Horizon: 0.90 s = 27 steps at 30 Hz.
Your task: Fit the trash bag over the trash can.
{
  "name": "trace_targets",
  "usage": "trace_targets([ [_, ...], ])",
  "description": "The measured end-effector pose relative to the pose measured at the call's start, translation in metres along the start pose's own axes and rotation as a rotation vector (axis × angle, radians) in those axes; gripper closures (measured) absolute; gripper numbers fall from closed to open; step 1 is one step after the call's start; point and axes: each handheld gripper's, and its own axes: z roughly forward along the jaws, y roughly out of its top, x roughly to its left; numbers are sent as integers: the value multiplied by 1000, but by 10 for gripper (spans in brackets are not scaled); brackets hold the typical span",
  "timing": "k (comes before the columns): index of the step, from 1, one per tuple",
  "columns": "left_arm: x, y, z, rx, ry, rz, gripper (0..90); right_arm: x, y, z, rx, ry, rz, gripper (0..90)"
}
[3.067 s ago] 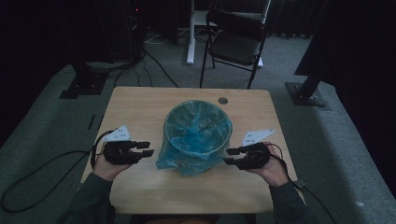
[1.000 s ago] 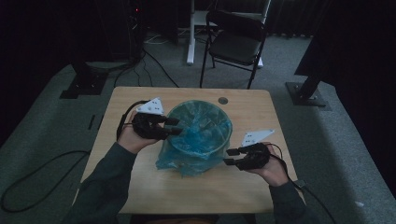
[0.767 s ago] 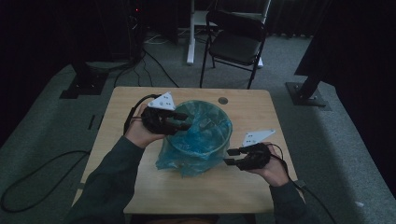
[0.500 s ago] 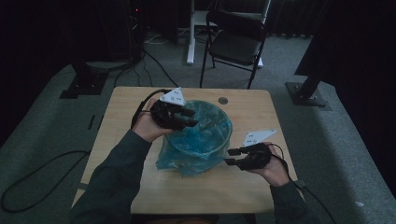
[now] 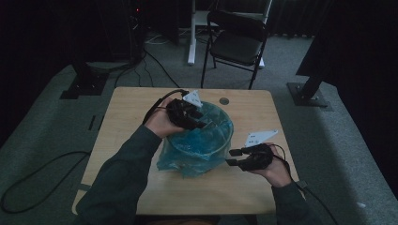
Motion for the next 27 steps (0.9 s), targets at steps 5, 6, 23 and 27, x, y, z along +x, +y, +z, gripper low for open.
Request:
trace_targets([
  [5,2,0,9,38,8,2,598,0,0,0,1,1,4,574],
  [6,2,0,11,41,10,1,598,0,0,0,2,1,4,574],
  [23,-5,11,39,158,15,75,610,0,-2,-1,2,0,7,573],
  [27,-7,12,50,203,15,93,608,0,-2,-1,1,-1,5,573],
])
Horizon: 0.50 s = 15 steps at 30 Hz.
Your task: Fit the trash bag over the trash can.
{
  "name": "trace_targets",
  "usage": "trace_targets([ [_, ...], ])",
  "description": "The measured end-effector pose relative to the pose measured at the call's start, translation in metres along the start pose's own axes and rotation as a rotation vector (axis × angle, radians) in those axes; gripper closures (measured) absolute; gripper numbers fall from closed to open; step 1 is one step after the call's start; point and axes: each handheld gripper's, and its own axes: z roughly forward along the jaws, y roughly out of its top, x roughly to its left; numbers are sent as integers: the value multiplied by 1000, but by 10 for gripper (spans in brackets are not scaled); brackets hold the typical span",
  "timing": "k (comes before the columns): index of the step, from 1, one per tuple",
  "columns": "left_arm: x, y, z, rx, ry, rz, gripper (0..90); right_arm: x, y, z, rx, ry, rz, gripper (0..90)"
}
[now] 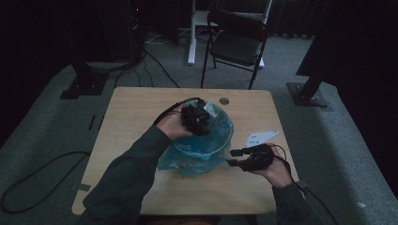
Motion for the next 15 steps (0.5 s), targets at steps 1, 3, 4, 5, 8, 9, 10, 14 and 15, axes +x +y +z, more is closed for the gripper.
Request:
trace_targets([
  [1,0,0,2,3,-4,-5,607,0,0,0,1,0,0,573],
  [3,0,1,6,13,-6,-4,605,0,0,0,1,0,1,573],
  [4,0,2,8,21,-1,0,601,0,0,0,2,0,1,573],
  [5,0,2,10,31,1,3,598,0,0,0,0,-1,0,573],
  [8,-2,4,15,53,7,12,590,0,0,0,1,0,1,573],
  [9,-2,5,17,62,8,18,590,0,0,0,1,0,1,573],
  [10,-2,6,19,68,10,18,589,0,0,0,1,0,0,573],
  [14,-4,9,30,123,19,37,580,0,0,0,1,-1,0,573],
  [15,-4,9,33,132,16,37,569,0,0,0,1,-1,0,573],
])
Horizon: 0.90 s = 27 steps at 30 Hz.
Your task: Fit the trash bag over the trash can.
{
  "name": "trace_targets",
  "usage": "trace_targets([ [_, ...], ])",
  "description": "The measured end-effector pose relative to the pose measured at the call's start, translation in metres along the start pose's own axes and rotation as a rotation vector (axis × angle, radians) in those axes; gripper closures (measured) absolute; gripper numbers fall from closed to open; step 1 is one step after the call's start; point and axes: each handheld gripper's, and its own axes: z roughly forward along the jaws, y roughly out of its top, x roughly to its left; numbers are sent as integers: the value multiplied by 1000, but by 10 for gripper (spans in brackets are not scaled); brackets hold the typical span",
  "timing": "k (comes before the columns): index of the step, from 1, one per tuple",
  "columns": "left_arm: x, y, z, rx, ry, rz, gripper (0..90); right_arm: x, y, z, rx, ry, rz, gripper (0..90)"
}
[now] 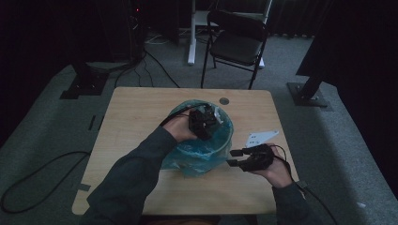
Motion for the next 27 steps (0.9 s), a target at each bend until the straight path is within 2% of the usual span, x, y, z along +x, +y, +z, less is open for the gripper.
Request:
trace_targets([
  [4,0,2,6,32,6,10,558,0,0,0,-1,0,2,573],
  [6,0,3,10,65,5,16,546,0,0,0,0,0,1,572],
  [12,-2,4,15,100,25,23,539,0,0,0,-1,0,1,572],
  [13,-2,4,18,124,22,24,533,0,0,0,0,0,1,571],
  [14,-2,4,18,124,22,24,530,0,0,0,0,1,1,571],
  [15,-2,5,22,152,20,26,530,0,0,0,0,1,1,571],
  [27,-4,5,27,184,12,41,518,0,0,-1,-1,0,-1,571],
])
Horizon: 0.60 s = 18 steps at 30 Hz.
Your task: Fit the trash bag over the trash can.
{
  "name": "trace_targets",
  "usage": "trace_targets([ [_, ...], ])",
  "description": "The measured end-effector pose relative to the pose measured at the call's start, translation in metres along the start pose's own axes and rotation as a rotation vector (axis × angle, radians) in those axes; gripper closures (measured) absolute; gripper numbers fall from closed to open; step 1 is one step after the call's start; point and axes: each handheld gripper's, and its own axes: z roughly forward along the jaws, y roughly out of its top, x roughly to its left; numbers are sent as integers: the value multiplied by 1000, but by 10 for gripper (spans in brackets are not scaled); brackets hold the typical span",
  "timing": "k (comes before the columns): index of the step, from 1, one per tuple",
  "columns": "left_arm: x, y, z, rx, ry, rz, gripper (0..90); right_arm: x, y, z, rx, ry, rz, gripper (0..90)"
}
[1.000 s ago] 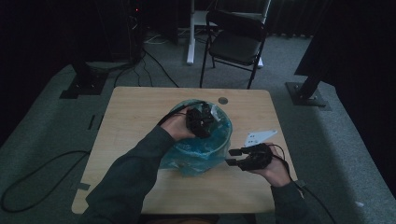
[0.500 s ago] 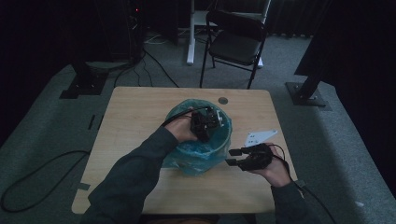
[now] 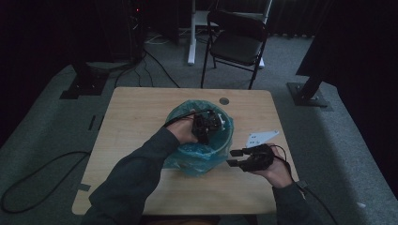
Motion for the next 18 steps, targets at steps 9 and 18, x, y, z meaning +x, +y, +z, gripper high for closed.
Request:
trace_targets([
  [9,-1,0,-1,4,13,3,513,0,0,-1,-3,-1,0,570],
  [18,-1,-4,-16,-96,49,-29,514,-1,0,-1,-3,-3,2,569],
])
